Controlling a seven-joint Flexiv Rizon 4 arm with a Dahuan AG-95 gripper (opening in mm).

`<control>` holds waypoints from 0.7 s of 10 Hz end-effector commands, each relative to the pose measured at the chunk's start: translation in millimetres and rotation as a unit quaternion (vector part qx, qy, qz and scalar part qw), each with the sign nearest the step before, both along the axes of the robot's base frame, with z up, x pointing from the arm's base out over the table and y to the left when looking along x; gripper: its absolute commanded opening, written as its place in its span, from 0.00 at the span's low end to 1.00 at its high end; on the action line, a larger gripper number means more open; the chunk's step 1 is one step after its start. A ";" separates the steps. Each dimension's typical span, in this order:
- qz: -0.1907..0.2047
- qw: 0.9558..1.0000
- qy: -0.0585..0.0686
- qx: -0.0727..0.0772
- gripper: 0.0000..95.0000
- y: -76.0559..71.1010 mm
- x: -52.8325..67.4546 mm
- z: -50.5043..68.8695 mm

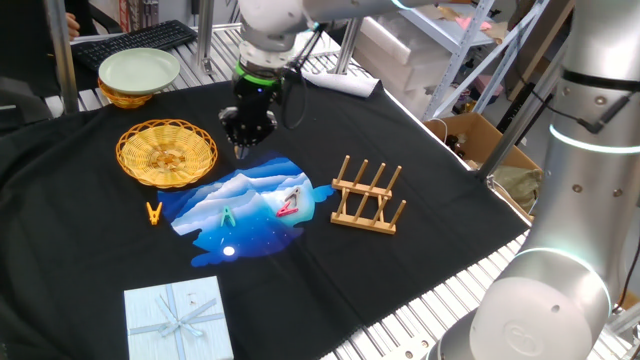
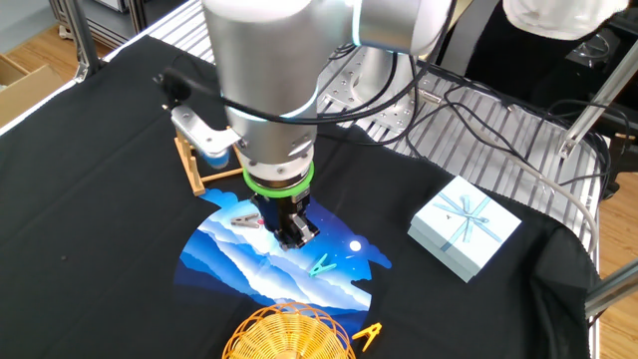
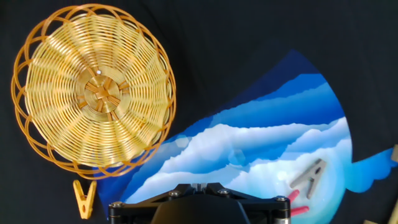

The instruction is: Put the dish on the dish rack

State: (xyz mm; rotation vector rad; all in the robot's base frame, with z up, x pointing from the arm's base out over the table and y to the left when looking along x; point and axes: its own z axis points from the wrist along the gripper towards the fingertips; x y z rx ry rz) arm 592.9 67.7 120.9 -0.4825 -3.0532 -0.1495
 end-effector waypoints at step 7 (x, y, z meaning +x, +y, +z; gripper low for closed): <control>0.043 0.998 0.003 -0.037 0.00 0.5 3.8 -1.3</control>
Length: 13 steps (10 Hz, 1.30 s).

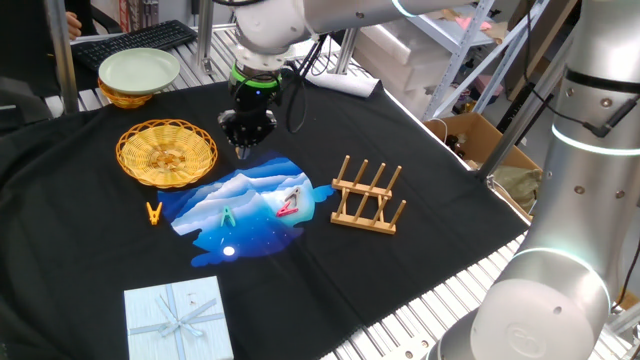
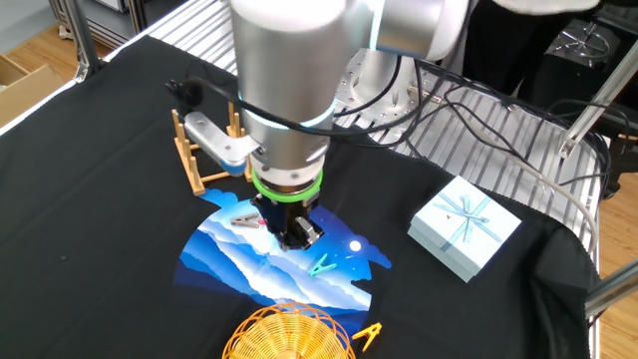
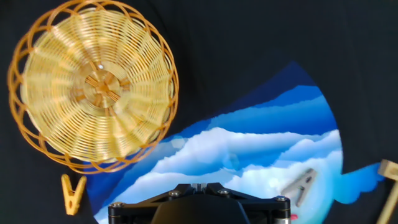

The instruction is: Put the dish on the dish rack

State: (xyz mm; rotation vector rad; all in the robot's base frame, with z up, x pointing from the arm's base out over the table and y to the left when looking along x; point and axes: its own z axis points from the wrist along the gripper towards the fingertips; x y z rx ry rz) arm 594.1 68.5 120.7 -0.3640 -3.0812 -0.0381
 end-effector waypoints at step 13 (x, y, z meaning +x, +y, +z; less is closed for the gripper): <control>-0.031 0.999 0.003 0.012 0.20 8.3 11.1 -18.2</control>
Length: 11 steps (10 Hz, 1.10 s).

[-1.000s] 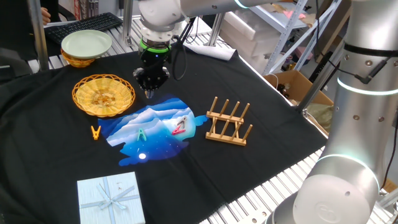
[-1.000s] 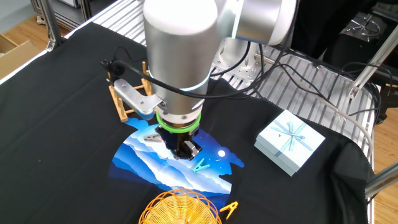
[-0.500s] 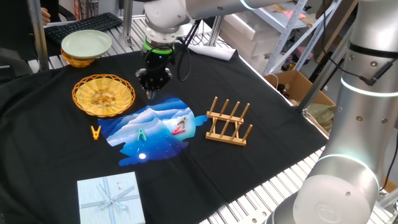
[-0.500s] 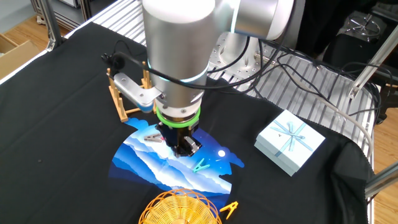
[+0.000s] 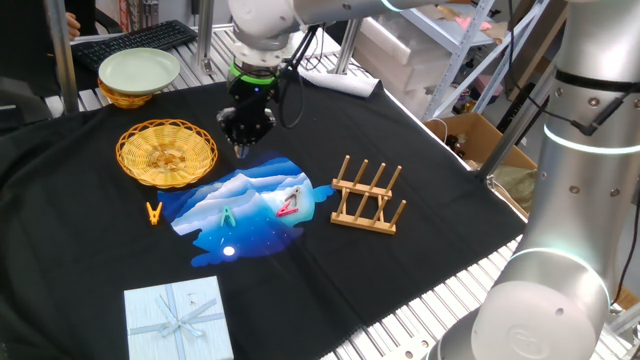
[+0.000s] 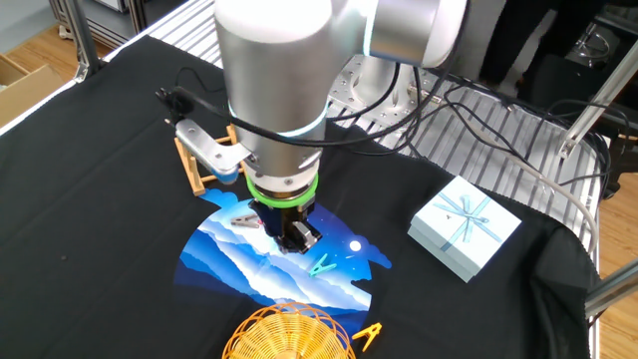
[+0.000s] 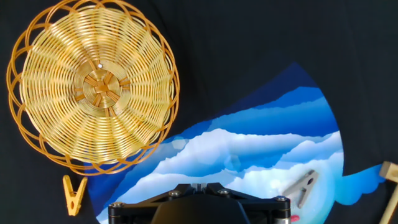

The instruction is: Put the dish on the dish rack

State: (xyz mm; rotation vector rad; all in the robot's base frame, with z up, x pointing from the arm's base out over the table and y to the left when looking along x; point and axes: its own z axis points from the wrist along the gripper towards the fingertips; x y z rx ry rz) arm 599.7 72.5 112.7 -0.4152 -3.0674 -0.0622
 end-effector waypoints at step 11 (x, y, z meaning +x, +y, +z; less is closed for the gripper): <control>-0.063 0.997 -0.028 0.044 0.40 19.2 30.7 -57.0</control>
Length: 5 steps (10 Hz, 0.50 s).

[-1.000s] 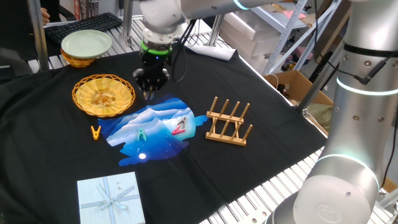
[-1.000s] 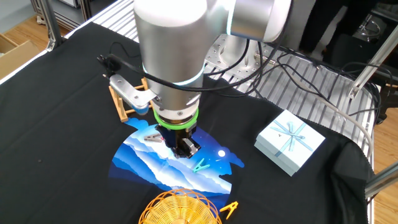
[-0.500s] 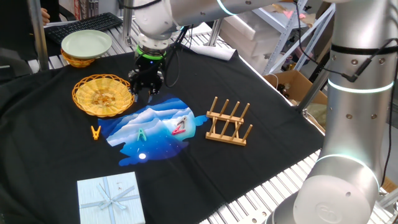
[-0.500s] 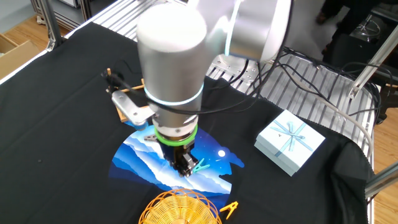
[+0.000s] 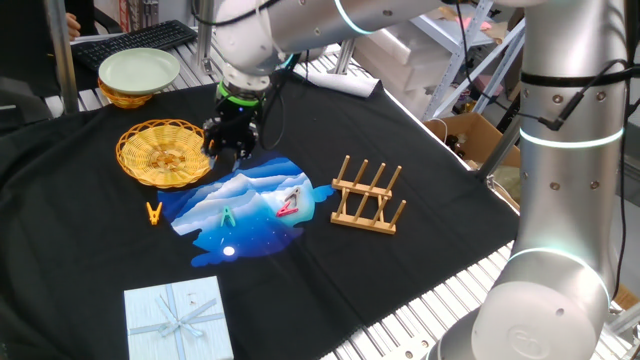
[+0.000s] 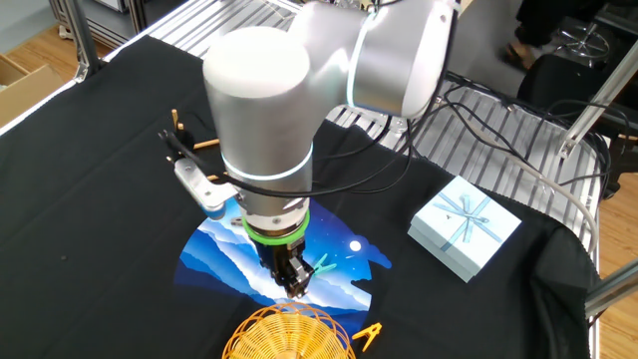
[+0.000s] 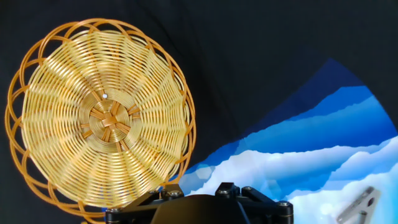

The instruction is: Put the dish on the dish rack

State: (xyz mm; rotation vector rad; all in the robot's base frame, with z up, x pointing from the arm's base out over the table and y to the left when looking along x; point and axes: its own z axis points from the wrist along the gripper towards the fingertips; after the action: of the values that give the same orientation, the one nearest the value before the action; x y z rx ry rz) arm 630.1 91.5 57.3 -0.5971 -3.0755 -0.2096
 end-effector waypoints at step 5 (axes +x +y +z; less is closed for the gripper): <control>-0.046 0.999 -0.013 0.018 0.40 1.4 10.8 -8.6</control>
State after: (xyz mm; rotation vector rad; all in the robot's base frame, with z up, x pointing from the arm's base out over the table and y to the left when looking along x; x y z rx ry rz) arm 641.3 92.3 48.3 -0.7398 -3.0622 -0.2724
